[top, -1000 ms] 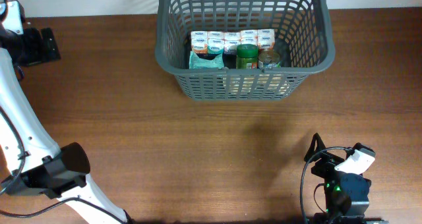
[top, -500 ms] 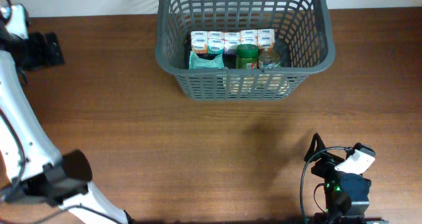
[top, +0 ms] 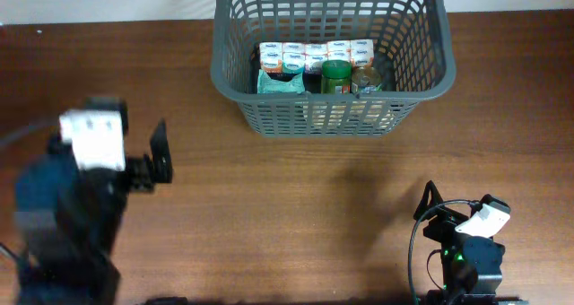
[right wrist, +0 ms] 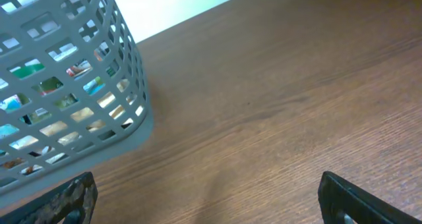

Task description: Pack container

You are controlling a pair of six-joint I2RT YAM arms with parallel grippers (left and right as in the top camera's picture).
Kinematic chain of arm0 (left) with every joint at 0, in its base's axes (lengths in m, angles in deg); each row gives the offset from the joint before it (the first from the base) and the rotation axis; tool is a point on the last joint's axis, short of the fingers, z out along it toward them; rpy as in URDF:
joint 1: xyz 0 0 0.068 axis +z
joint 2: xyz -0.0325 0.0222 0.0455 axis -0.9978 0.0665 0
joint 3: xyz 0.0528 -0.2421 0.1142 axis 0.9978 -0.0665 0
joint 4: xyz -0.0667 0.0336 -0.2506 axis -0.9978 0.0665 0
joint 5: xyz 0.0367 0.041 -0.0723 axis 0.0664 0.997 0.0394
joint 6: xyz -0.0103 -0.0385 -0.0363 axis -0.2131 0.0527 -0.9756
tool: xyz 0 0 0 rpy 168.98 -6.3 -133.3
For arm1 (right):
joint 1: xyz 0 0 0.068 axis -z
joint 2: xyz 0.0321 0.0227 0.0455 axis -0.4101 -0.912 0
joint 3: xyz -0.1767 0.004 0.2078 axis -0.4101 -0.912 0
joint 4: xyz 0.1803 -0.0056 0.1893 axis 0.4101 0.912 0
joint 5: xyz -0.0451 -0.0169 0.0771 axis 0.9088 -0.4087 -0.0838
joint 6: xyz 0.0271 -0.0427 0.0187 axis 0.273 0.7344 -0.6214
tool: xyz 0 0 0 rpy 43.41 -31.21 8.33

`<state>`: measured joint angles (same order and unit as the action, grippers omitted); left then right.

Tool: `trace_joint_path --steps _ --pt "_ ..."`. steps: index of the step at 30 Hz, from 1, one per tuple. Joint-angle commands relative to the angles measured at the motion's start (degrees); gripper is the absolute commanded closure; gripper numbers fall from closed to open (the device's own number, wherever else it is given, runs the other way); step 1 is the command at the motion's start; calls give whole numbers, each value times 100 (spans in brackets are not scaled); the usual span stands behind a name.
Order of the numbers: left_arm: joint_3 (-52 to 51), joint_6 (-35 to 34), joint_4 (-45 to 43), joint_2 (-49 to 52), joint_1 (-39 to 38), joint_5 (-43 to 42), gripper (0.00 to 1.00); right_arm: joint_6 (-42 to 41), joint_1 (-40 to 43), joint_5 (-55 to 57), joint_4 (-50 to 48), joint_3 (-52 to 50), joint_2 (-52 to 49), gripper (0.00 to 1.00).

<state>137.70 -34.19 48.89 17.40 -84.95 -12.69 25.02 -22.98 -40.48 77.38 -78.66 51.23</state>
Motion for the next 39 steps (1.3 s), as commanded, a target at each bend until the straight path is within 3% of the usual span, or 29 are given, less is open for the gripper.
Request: trace_joint_path --steps 1,8,16,24,30,39 --pt "-1742 -33 -1270 -1300 -24 -109 1 -48 -52 -2 15 -42 48 1" --pt "-4527 -35 -3156 -3270 -87 -109 1 -48 -52 -2 15 -42 48 1" --pt "-6293 -35 -4640 -4059 -105 -109 1 -48 -52 -2 13 -42 48 1" --pt "-6568 -33 -4352 -4275 -107 -90 1 -48 -52 -2 15 -42 48 1" --pt "-6568 -33 -3484 -4275 -107 -87 1 -48 -52 -2 15 -42 48 1" --pt "-6568 -33 -3488 -4273 -107 -90 1 -48 -52 -2 15 -42 48 1"
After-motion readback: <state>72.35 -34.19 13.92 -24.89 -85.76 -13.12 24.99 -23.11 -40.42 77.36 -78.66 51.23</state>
